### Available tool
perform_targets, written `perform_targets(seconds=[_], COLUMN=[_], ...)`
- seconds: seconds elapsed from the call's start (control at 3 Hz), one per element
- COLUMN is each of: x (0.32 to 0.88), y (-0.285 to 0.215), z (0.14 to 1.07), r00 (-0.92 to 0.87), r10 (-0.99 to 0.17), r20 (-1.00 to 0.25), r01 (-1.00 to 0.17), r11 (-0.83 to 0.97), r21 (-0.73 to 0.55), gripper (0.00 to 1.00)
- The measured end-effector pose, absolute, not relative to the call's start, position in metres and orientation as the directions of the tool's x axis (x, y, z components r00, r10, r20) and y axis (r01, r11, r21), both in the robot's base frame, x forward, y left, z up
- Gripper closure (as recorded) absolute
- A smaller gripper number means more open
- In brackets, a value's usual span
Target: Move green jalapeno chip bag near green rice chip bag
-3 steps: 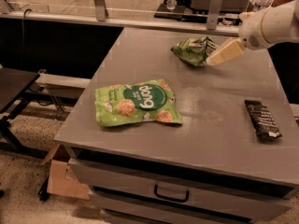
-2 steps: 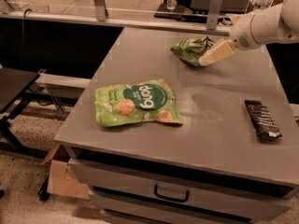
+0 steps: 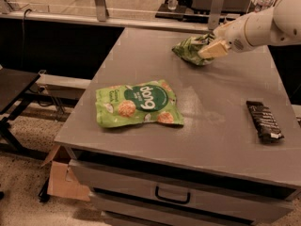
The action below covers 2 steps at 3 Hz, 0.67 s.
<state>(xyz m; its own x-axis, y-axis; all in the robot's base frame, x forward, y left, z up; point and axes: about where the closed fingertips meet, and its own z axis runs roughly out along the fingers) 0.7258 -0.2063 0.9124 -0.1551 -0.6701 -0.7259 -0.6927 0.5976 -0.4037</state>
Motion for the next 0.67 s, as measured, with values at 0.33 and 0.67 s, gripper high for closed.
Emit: perform_targets(seconds=[0.33, 0.67], x=[0.72, 0.705], y=[-0.202, -0.199], z=[0.921, 0.931], r00=[-0.125, -0.098], r10=[-0.677, -0.672], r20=[-0.725, -0.734], r01=[-0.707, -0.732], r11=[0.574, 0.548], r21=[-0.414, -0.404], gripper=[0.7, 0.94])
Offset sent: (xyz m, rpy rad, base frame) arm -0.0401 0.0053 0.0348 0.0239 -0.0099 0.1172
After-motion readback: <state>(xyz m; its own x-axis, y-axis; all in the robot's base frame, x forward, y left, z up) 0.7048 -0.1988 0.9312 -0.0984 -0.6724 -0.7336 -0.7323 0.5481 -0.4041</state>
